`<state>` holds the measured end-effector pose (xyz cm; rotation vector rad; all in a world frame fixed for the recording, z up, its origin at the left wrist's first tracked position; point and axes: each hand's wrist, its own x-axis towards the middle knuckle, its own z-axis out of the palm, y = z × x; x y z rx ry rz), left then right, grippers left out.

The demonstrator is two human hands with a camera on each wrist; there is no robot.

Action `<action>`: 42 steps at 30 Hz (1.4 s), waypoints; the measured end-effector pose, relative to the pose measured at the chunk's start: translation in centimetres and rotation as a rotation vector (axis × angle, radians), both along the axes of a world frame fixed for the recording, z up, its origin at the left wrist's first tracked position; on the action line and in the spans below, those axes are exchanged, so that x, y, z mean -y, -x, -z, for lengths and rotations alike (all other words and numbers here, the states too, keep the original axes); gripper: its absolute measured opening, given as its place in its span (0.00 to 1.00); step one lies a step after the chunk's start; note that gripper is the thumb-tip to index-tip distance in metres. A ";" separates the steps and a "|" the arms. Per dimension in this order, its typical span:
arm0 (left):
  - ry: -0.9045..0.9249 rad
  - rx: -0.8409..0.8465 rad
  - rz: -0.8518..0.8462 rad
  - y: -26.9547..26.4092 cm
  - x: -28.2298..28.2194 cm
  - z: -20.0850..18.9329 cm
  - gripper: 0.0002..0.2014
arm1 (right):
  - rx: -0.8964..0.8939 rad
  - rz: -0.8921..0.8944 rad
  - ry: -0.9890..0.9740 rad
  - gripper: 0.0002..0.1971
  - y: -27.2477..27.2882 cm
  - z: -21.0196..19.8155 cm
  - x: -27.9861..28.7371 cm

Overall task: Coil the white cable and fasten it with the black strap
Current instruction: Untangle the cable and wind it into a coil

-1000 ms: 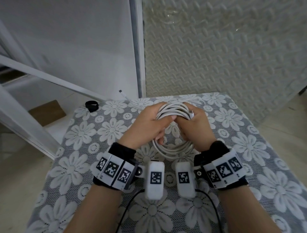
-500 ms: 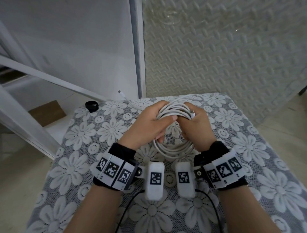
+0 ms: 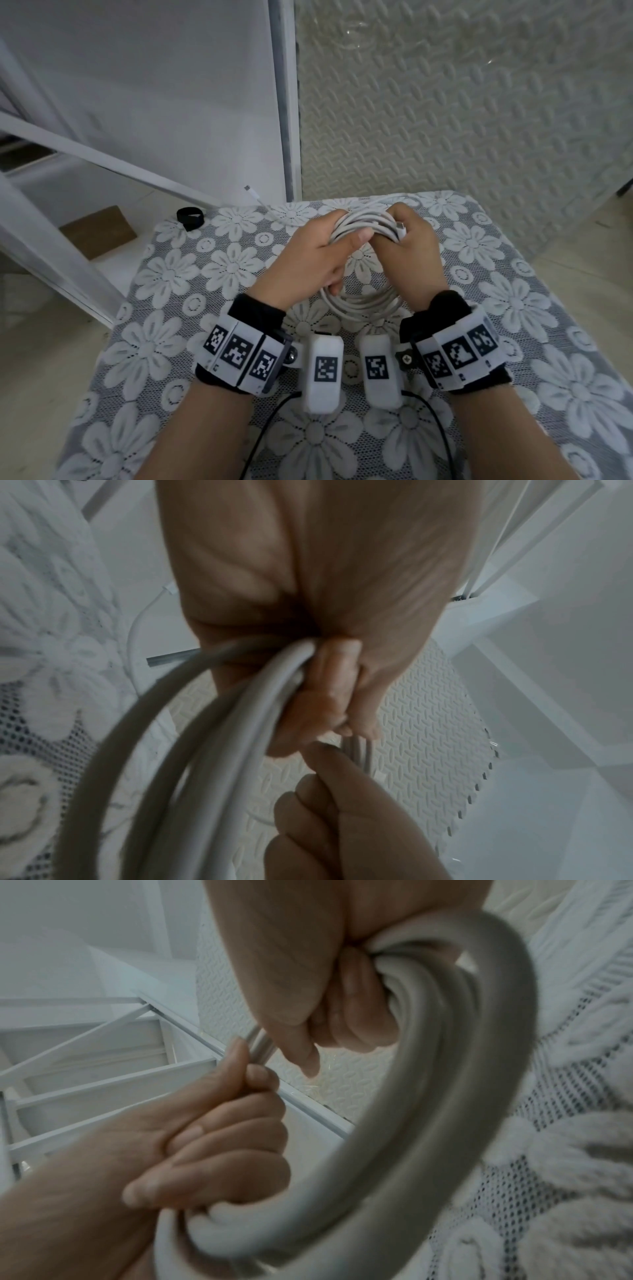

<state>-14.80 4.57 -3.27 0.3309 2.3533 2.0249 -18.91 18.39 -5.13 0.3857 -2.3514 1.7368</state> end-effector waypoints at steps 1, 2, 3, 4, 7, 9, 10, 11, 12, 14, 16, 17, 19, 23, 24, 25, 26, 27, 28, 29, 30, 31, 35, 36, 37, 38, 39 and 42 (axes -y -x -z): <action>-0.011 -0.002 0.003 0.0 0.0 0.0 0.07 | -0.019 0.020 -0.007 0.09 -0.1 -0.1 0.0; -0.023 -0.003 0.009 0.0 -0.1 -0.1 0.06 | -0.037 0.039 -0.008 0.09 -0.1 -0.1 0.0; -0.035 -0.002 0.015 -0.1 -0.2 -0.1 0.07 | -0.051 0.054 0.003 0.09 -0.3 -0.2 0.0; -0.046 0.001 0.019 -0.1 -0.3 -0.1 0.09 | -0.064 0.066 0.024 0.11 -0.4 -0.3 -0.1; -0.062 0.000 0.025 -0.2 -0.4 -0.2 0.12 | -0.117 0.107 0.067 0.14 -0.7 -0.6 -0.1; -0.066 0.002 0.034 -0.2 -0.4 -0.3 0.12 | -0.139 0.112 0.086 0.18 -0.8 -0.6 -0.1; -0.065 0.005 0.041 -0.2 -0.4 -0.3 0.13 | -0.150 0.106 0.084 0.22 -0.9 -0.7 -0.1; -0.064 0.010 0.048 -0.2 -0.4 -0.3 0.15 | -0.167 0.096 0.060 0.26 -0.9 -0.7 -0.1; -0.062 0.015 0.055 -0.1 -0.4 -0.3 0.16 | -0.190 0.081 0.022 0.29 -1.0 -0.8 -0.1; -0.057 0.018 0.060 -0.2 -0.4 -0.3 0.17 | -0.224 0.058 -0.039 0.30 -1.0 -0.8 -0.2; -0.044 0.013 0.054 -0.2 -0.4 -0.2 0.15 | -0.228 0.052 -0.060 0.27 -0.8 -0.7 -0.3; -0.033 0.009 0.046 -0.2 -0.4 -0.2 0.13 | -0.223 0.054 -0.066 0.24 -0.7 -0.6 -0.3; -0.010 0.001 0.037 -0.2 -0.5 -0.2 0.06 | -0.207 0.068 -0.067 0.16 -0.6 -0.5 -0.3; 0.006 -0.008 0.028 -0.2 -0.5 -0.2 0.07 | -0.206 0.096 -0.069 0.10 -0.3 -0.2 -0.3; 0.008 -0.010 0.027 -0.2 -0.6 -0.1 0.07 | -0.212 0.109 -0.082 0.10 -0.2 0.0 -0.3; 0.010 -0.012 0.026 -0.2 -0.6 -0.1 0.07 | -0.214 0.123 -0.091 0.09 -0.1 0.1 -0.4; 0.014 -0.015 0.024 -0.2 -0.7 -0.1 0.06 | -0.211 0.136 -0.098 0.08 0.0 0.2 -0.4; 0.018 -0.016 0.022 -0.2 -0.8 -0.1 0.06 | -0.203 0.145 -0.103 0.08 0.1 0.2 -0.4; 0.021 -0.014 0.018 -0.2 -0.9 -0.1 0.06 | -0.188 0.149 -0.106 0.07 0.2 0.3 -0.5; 0.024 -0.012 0.015 -0.2 -0.9 -0.2 0.07 | -0.171 0.149 -0.108 0.07 0.2 0.4 -0.5; 0.029 -0.014 0.014 -0.3 -1.0 -0.2 0.08 | -0.159 0.148 -0.109 0.06 0.2 0.3 -0.5; 0.034 -0.018 0.017 -0.3 -1.1 -0.3 0.10 | -0.153 0.151 -0.113 0.07 0.2 0.4 -0.5; 0.091 -0.062 0.036 -0.5 -1.4 -0.5 0.11 | -0.124 0.137 -0.118 0.15 0.3 0.4 -0.4; 0.112 -0.072 0.034 -0.6 -1.4 -0.5 0.12 | -0.108 0.133 -0.126 0.15 0.3 0.4 -0.4; 0.129 -0.079 0.031 -0.6 -1.5 -0.5 0.13 | -0.104 0.133 -0.135 0.16 0.2 0.4 -0.4; 0.141 -0.085 0.031 -0.6 -1.6 -0.5 0.14 | -0.111 0.135 -0.150 0.16 0.2 0.4 -0.4; 0.150 -0.092 0.035 -0.6 -1.6 -0.5 0.15 | -0.122 0.140 -0.178 0.17 0.1 0.4 -0.5; 0.180 -0.133 0.058 -0.6 -1.8 -0.6 0.16 | -0.092 0.198 -0.328 0.21 -0.3 0.0 -0.6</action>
